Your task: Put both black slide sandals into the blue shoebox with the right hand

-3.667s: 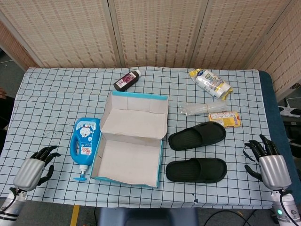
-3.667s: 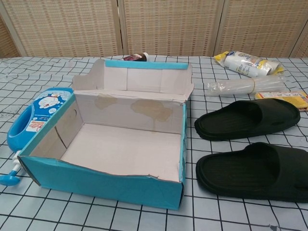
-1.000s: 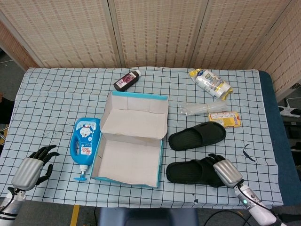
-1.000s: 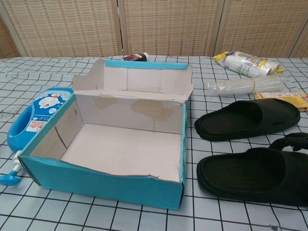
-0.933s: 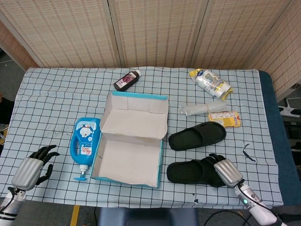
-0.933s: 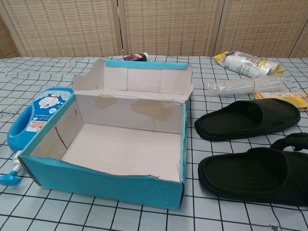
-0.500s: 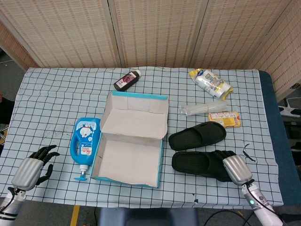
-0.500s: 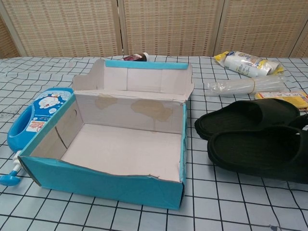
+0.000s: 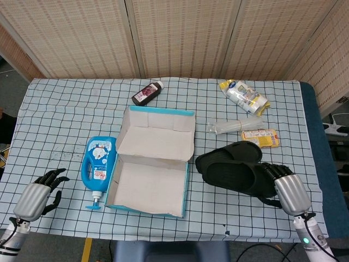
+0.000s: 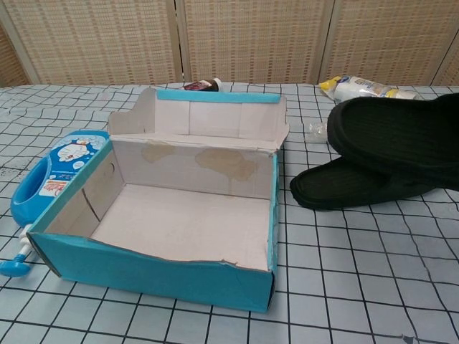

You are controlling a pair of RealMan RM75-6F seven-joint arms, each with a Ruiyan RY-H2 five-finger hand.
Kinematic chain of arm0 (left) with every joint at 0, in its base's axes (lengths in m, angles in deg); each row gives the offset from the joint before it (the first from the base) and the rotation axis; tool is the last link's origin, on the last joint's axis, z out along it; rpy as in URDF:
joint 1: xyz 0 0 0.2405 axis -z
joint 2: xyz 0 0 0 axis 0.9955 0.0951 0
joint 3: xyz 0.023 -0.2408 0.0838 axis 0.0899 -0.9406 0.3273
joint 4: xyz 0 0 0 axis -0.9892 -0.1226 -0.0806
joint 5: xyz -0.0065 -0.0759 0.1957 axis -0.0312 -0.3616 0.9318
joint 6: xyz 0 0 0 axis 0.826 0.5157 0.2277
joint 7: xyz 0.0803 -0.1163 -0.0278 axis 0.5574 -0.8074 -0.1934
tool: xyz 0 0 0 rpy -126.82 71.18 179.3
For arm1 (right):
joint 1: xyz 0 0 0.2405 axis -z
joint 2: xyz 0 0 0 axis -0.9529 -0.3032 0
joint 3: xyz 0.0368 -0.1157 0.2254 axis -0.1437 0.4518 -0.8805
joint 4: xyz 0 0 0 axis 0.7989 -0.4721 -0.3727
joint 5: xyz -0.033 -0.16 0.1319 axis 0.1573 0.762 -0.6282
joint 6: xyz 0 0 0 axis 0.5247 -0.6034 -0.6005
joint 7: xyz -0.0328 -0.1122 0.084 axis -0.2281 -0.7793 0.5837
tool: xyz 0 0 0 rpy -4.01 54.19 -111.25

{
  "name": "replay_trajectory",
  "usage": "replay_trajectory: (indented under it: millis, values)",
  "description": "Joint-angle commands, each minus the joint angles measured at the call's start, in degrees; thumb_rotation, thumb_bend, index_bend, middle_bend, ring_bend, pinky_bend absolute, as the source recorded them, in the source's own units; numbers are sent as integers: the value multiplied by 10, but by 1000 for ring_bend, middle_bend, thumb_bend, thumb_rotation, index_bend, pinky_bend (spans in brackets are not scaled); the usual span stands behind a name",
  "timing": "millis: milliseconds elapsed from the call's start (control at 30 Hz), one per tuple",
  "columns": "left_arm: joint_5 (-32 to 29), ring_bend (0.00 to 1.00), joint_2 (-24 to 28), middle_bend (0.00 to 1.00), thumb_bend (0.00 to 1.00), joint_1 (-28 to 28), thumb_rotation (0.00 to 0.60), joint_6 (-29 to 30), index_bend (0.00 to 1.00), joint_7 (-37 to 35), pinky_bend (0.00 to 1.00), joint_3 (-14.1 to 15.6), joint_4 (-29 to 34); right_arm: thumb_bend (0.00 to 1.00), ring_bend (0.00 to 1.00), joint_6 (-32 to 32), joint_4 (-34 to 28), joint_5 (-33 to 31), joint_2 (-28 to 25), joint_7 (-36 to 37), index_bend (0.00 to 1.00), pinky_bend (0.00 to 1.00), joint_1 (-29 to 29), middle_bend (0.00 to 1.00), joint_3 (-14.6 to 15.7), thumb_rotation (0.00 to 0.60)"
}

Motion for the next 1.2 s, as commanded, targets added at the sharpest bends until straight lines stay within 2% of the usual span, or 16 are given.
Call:
replay_trajectory:
  millis: [33,200,300,467,667,900,1033,1200]
  values:
    - [-2,154,0,131,619,0,600,-2,289,2,360,0,-1,18,465,-49,-64,13,-18,-15,592,703,-35,612,-13,600]
    - [-6,154,3,131,619,-1,600,0,289,2,361,-2,1,17,465,-142,-145,-10,-7,-74,591,703,-91,612,-33,600]
    - [-4,154,4,130,619,-2,600,1,289,0,360,-1,2,17,465,-196,-189,-53,10,-130,591,703,-123,612,-50,600]
    - [0,154,7,130,618,-3,600,5,289,-2,360,0,3,17,465,-240,-228,-148,70,-250,591,703,-167,612,-84,600]
    - [-2,154,10,131,619,-4,600,6,288,-2,360,-1,5,17,465,-238,-239,-281,155,-372,591,703,-223,612,-124,600]
    - [0,154,12,130,619,-3,600,3,289,3,360,1,8,18,465,-206,-216,-416,250,-469,592,703,-296,612,-161,600]
    - [-3,155,15,130,619,-4,600,5,289,1,359,-1,11,17,465,-189,-207,-458,283,-486,591,703,-326,612,-169,600]
    - [-4,154,17,131,618,-5,600,6,289,-3,359,-2,11,17,465,-177,-198,-463,294,-481,591,703,-337,612,-153,600]
